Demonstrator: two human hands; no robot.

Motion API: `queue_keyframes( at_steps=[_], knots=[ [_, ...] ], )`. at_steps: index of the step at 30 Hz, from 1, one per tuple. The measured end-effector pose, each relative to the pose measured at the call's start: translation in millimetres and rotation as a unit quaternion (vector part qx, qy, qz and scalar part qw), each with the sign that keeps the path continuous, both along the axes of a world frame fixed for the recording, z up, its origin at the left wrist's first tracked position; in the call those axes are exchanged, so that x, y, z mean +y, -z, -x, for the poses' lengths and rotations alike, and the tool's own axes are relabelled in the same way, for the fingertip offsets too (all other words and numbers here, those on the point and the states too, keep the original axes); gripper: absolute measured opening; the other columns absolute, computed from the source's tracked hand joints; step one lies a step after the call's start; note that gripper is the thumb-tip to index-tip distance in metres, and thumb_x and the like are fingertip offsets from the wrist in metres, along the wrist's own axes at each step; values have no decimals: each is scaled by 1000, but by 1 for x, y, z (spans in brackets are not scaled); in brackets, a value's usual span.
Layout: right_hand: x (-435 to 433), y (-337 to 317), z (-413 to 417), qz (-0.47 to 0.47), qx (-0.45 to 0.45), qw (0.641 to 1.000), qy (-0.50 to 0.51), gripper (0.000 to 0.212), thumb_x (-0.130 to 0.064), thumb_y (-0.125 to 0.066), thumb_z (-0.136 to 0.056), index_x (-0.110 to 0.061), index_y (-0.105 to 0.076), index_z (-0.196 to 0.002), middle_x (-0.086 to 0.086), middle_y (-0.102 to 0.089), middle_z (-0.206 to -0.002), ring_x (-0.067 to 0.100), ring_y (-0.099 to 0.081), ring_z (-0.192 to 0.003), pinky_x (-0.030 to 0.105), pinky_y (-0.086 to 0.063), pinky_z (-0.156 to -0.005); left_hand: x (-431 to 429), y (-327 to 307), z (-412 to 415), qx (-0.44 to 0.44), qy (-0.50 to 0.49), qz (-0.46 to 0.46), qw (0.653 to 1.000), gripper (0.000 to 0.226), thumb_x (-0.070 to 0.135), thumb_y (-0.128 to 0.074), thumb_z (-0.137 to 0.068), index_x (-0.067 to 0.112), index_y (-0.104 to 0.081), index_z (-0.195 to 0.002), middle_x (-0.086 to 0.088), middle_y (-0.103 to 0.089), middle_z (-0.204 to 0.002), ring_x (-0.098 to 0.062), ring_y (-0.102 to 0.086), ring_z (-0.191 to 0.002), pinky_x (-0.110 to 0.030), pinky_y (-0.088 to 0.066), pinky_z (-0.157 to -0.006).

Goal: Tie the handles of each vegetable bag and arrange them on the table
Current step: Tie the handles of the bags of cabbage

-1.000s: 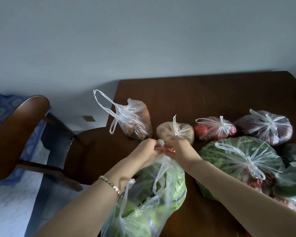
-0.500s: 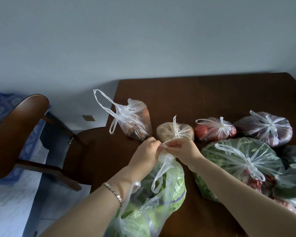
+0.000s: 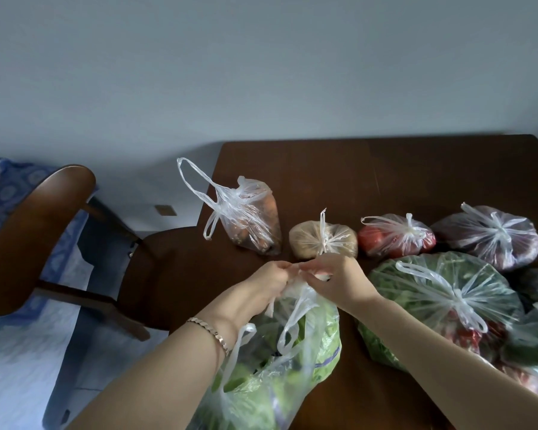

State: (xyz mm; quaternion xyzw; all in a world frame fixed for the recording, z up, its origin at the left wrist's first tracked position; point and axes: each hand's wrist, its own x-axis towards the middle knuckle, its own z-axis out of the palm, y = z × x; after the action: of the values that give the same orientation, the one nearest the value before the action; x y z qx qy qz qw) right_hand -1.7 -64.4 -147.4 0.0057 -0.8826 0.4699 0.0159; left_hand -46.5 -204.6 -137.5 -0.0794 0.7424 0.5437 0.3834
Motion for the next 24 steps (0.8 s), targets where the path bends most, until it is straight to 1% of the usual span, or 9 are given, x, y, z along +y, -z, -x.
queue_keyframes(
  at_steps=[3, 5, 10, 15, 17, 19, 21, 23, 24],
  knots=[
    [2, 3, -2, -118, 62, 989, -70, 21, -13, -65, -80, -18, -73, -99, 0, -70, -91, 13, -65, -80, 20, -49, -74, 0, -4, 1, -61, -34, -49, 996, 27, 5, -48, -94, 9, -57, -69, 0, -50, -54, -2, -42, -36, -12, -29, -33],
    [3, 6, -2, -197, 143, 965, -98, 19, -14, -63, -77, -15, -73, -93, 3, -69, -80, 21, -67, -66, 23, -53, -58, 0, -7, 0, -108, -66, -77, 989, 33, -2, -45, -92, 8, -53, -62, 3, -48, -43, -2, -41, -30, -12, -29, -30],
    [8, 7, 5, -297, 292, 901, -122, 18, -17, -51, -81, -14, -68, -75, -1, -66, -72, 20, -64, -62, 28, -52, -53, 0, -3, -2, -135, -89, -72, 984, 31, 8, -47, -95, 11, -51, -64, 4, -43, -47, -6, -36, -49, -14, -28, -37],
    [5, 9, 8, -299, 292, 904, -95, 18, -17, -50, -76, -13, -65, -67, -1, -65, -70, 15, -59, -72, 26, -50, -58, 0, -6, -2, -70, -91, -55, 992, 25, 8, -54, -92, 2, -59, -68, 2, -47, -49, -2, -43, -39, -13, -31, -33],
    [0, 3, 5, -208, 183, 960, -33, 16, -16, -54, -79, -11, -64, -67, -4, -60, -68, 10, -48, -73, 17, -39, -62, 0, -3, 0, 31, -46, -15, 998, 22, 13, -57, -91, -7, -66, -86, -1, -55, -56, -2, -51, -45, -14, -39, -44],
    [-4, -2, 4, 4, -27, 998, 57, 16, -13, -59, -84, -10, -64, -69, -6, -53, -62, 9, -44, -64, 13, -34, -57, -2, -1, 1, 179, 15, 43, 983, 23, 16, -57, -91, -3, -68, -97, -8, -65, -79, -11, -58, -71, -20, -43, -66],
    [-6, 3, 5, 251, -213, 932, 152, 23, -14, -58, -87, -13, -63, -65, 0, -49, -60, 12, -40, -57, 18, -34, -56, -1, 2, -1, 313, 65, 85, 944, 21, 14, -54, -91, 1, -70, -97, -10, -65, -94, -14, -56, -86, -19, -39, -74],
    [-8, 9, 5, 438, -294, 823, 211, 22, -12, -54, -88, -10, -61, -67, 6, -50, -67, 14, -41, -57, 23, -36, -58, 1, 5, -2, 329, 85, 99, 935, 22, 15, -53, -91, 3, -71, -92, -5, -64, -89, -12, -55, -83, -19, -37, -72],
    [-9, 9, 5, 473, -311, 793, 223, 19, -11, -53, -89, -8, -60, -71, 7, -52, -69, 14, -44, -58, 23, -38, -58, 2, 8, -1, 306, 91, 109, 941, 23, 18, -53, -91, 6, -70, -84, 0, -63, -80, -10, -54, -76, -22, -36, -69]
  ],
)
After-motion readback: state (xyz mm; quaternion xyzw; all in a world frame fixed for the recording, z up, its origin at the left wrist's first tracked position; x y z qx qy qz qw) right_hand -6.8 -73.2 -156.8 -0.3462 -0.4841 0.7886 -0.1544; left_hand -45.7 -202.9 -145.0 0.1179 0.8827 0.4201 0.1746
